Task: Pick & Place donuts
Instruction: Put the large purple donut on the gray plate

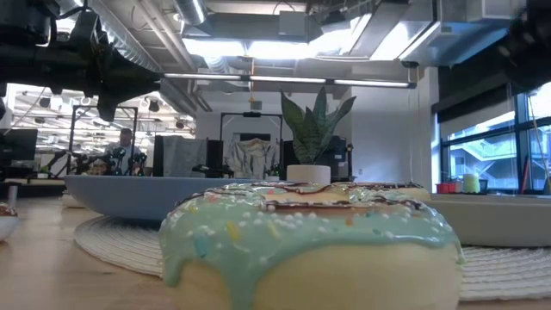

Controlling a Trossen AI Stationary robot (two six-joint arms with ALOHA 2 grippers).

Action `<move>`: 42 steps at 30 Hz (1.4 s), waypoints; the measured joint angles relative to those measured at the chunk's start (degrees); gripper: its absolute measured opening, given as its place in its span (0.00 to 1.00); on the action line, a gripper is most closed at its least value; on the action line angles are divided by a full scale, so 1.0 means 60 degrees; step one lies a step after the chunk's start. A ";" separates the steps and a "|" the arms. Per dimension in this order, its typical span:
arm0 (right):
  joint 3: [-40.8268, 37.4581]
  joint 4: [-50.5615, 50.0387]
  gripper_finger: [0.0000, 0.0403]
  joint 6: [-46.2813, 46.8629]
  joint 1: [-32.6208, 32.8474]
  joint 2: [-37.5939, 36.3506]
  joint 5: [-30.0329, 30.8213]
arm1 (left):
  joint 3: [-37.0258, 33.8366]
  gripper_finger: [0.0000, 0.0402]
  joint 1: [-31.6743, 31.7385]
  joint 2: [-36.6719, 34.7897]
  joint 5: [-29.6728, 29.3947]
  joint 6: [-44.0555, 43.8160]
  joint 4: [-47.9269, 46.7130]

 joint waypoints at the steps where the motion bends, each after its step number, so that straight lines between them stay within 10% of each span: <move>1: 0.0207 0.0002 0.26 -0.0351 -0.0146 0.0000 0.0206 | -0.0001 0.21 0.0000 0.0000 -0.0090 0.0000 0.0000; 12: 0.1356 -0.0009 0.26 -0.3707 -0.1857 0.0007 0.1291 | -0.0001 0.21 0.0000 -0.0001 -0.0308 -0.0226 0.0000; 42: 0.1325 0.1036 0.26 -0.4479 -0.2193 0.2782 -0.0180 | -0.0002 0.21 0.0000 0.0002 -0.0286 -0.0477 -0.0087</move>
